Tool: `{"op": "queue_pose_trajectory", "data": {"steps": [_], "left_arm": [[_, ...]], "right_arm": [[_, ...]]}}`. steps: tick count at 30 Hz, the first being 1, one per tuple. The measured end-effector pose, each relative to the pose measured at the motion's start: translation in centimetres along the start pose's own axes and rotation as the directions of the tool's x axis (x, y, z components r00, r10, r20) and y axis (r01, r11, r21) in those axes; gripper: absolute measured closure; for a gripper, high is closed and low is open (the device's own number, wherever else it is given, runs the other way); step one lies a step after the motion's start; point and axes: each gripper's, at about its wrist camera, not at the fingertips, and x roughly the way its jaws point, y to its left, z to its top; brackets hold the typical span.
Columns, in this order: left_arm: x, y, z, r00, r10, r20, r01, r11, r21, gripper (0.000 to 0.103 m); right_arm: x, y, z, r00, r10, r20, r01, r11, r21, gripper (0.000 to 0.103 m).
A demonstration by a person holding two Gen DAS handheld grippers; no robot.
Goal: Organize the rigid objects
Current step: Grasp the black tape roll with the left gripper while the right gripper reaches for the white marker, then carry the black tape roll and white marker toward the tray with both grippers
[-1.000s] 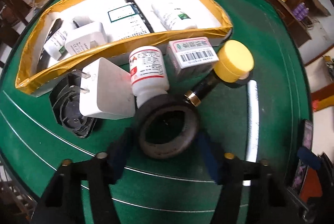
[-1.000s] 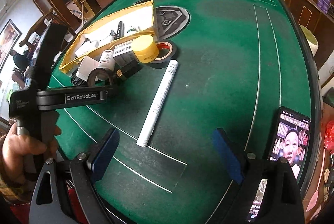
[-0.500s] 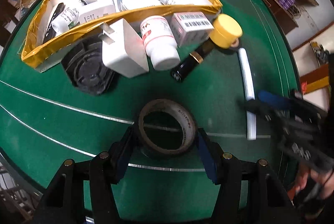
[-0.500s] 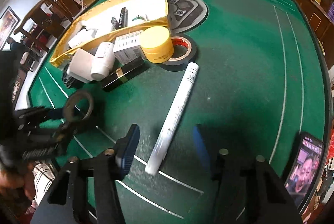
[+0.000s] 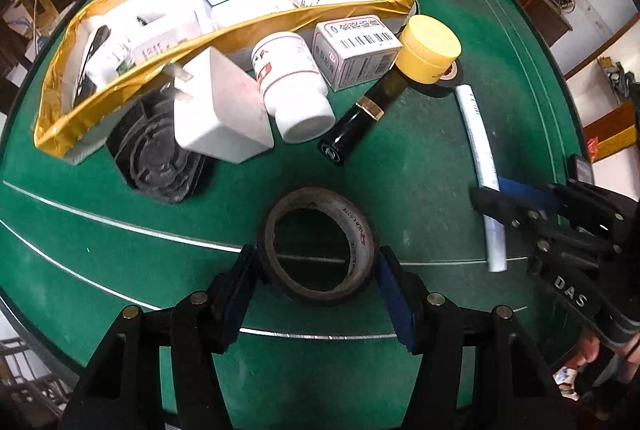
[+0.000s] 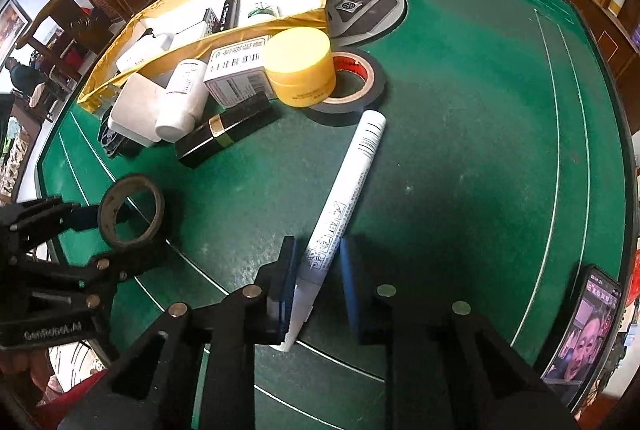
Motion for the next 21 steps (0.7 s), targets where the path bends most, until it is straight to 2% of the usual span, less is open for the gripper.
{"op": "queue_pose_trajectory", "data": {"steps": [9, 13, 21], "left_arm": [[1.0, -3.0, 0.9, 0.997, 0.071, 0.031, -0.074, 0.993, 0.096, 0.039], [1.3, -3.8, 0.5, 0.997, 0.056, 0.044, -0.060, 0.992, 0.108, 0.040], [0.3, -2.3, -0.4, 0.999, 0.001, 0.046, -0.005, 0.996, 0.086, 0.040]], "right_arm": [[-0.2, -0.4, -0.4, 1.000, -0.003, 0.000, 0.003, 1.000, 0.004, 0.086], [-0.1, -0.3, -0.3, 1.000, -0.012, 0.000, 0.012, 1.000, -0.009, 0.086], [0.0, 0.1, -0.2, 1.000, -0.027, 0.004, 0.027, 0.999, -0.047, 0.085]]}}
